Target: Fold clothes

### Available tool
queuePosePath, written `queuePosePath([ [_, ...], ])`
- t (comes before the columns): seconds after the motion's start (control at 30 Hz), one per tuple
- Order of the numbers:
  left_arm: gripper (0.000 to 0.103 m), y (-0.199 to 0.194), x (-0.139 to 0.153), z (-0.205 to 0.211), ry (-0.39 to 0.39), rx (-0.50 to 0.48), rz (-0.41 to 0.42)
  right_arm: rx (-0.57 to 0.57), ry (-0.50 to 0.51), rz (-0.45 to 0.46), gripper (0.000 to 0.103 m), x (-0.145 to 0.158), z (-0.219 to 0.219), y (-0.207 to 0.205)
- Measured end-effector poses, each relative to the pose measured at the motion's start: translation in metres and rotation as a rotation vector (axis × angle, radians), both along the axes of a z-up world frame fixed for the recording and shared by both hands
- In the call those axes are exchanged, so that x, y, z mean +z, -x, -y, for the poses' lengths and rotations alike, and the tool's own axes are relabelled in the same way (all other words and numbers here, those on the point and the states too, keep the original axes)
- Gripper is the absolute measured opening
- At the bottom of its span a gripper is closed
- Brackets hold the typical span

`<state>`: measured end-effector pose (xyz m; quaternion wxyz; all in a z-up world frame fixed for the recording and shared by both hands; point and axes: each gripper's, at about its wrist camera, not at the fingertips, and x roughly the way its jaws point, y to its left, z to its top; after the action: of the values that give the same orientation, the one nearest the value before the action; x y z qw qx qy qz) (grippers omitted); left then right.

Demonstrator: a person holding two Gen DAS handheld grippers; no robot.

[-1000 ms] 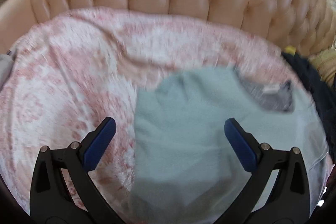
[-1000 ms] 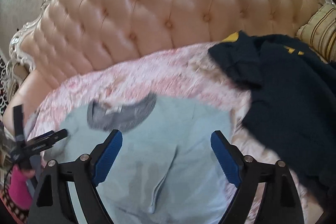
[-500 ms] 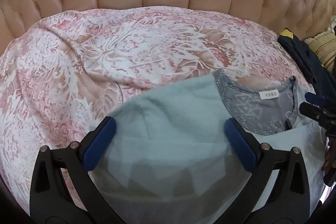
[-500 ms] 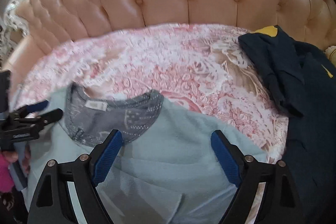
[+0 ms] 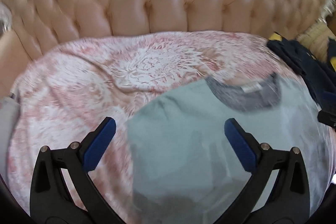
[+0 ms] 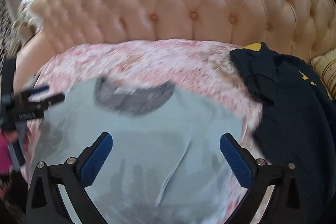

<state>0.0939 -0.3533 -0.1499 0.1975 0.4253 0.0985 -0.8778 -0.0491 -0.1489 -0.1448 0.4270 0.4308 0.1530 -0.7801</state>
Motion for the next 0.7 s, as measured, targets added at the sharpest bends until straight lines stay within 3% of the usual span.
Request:
queuePosePath([
  [0.07, 0.103, -0.013, -0.001, -0.012, 0.014, -0.017, 0.007, 0.026, -0.009, -0.001, 0.103, -0.006, -0.007, -0.022],
  [0.17, 0.103, -0.018, -0.031, -0.014, -0.032, -0.01, 0.073, 0.025, -0.047, 0.025, 0.103, -0.028, -0.014, -0.036],
  [0.27, 0.103, -0.028, -0.045, 0.009, -0.205, 0.048, 0.01, 0.036, -0.039, 0.005, 0.103, -0.04, -0.023, -0.037],
  [0.33, 0.103, -0.028, -0.049, 0.02, -0.26, 0.075, 0.002, 0.038, -0.043, 0.025, 0.103, -0.038, -0.024, -0.033],
  [0.47, 0.103, -0.023, -0.042, 0.014, -0.206, 0.068, 0.033, -0.024, 0.063, 0.072, 0.103, -0.02, -0.049, -0.025],
  [0.57, 0.103, -0.04, -0.024, 0.005, -0.15, 0.078, -0.008, -0.076, 0.152, 0.099, 0.103, -0.006, -0.072, -0.02],
  [0.7, 0.103, -0.068, -0.011, -0.026, -0.094, 0.013, -0.042, -0.014, 0.178, 0.054, 0.103, 0.009, -0.099, -0.05],
])
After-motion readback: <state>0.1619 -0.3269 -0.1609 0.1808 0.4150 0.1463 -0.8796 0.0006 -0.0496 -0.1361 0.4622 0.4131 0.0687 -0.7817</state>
